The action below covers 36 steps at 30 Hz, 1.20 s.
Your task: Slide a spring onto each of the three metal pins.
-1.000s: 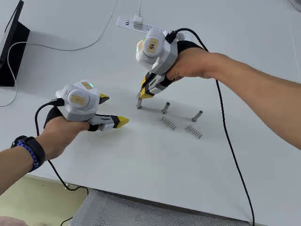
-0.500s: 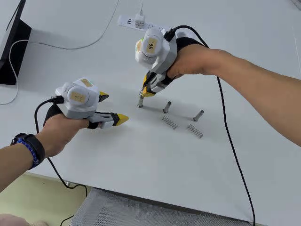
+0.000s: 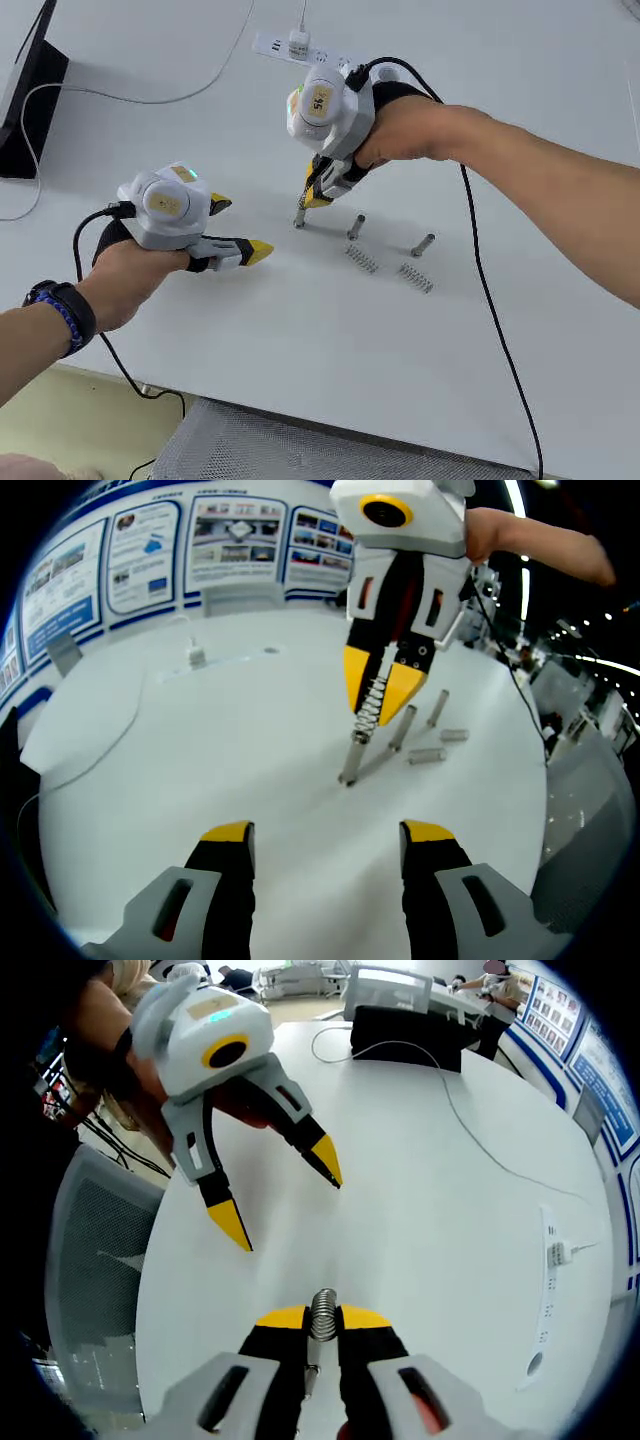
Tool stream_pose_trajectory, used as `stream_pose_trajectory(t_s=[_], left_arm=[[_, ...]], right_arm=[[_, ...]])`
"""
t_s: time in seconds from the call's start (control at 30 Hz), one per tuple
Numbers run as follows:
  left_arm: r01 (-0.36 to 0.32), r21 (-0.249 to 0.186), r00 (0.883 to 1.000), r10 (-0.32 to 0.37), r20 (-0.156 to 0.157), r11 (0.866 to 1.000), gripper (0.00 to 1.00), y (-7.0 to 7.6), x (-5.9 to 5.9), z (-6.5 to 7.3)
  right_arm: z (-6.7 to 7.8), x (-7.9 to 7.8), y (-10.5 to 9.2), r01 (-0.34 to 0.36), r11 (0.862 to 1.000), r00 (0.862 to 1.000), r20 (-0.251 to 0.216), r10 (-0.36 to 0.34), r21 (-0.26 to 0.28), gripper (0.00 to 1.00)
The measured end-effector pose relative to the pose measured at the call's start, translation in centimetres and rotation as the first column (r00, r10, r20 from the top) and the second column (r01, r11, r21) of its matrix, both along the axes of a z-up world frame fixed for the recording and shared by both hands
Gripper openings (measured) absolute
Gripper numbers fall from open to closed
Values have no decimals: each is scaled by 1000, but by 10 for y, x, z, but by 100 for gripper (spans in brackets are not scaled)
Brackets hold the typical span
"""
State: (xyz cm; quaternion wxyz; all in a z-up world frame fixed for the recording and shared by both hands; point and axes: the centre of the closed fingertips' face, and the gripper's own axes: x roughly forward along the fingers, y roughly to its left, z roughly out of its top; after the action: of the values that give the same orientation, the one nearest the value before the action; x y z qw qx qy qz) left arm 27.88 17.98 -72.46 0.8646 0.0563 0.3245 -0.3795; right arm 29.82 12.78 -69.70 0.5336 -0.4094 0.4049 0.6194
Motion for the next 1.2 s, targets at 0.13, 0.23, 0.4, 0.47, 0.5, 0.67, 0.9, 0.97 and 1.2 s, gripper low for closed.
stream_pose_trajectory(t_s=[0.13, 0.23, 0.4, 0.47, 0.5, 0.67, 0.9, 0.97, 1.2], left_arm=[[0, 1, 1000, 0, -2, 1000, 59, 0, -1, -1], [-1, 0, 1000, 1, -4, 1000, 60, 0, -2, -1], [-4, -2, 1000, 4, -4, 1000, 60, 1, -3, -2], [-5, -1, 1000, 5, -4, 1000, 60, 2, -2, -2], [-5, -3, 1000, 5, -3, 1000, 60, 1, -2, -2], [-7, -5, 1000, 7, -4, 1000, 60, 0, -2, -2], [-5, -8, 1000, 5, -1, 1000, 60, -1, -1, -1], [-5, -10, 1000, 5, -4, 1000, 60, -1, -1, -2], [-3, -8, 1000, 3, -6, 1000, 61, -2, -2, -2]], right_arm=[[-2, -1, 1, -4, 1000, 1000, 2, 4, -4, 12], [-4, -1, 1, -6, 1000, 1000, 4, 6, -11, 12], [-8, -1, 1, -2, 1000, 1000, 3, 2, -19, 12], [-9, -1, 1, 1, 1000, 1000, 3, -1, -21, 12], [-9, -1, 1, 0, 1000, 1000, 3, 0, -21, 12], [-13, -2, 2, -1, 1000, 1000, 3, 1, -27, 12], [-20, -1, 4, -2, 999, 1000, 0, 2, -33, 12], [-22, -1, 4, -4, 999, 1000, 1, 4, -38, 12], [-27, -5, 4, -8, 999, 1000, 0, 8, -43, 12]])
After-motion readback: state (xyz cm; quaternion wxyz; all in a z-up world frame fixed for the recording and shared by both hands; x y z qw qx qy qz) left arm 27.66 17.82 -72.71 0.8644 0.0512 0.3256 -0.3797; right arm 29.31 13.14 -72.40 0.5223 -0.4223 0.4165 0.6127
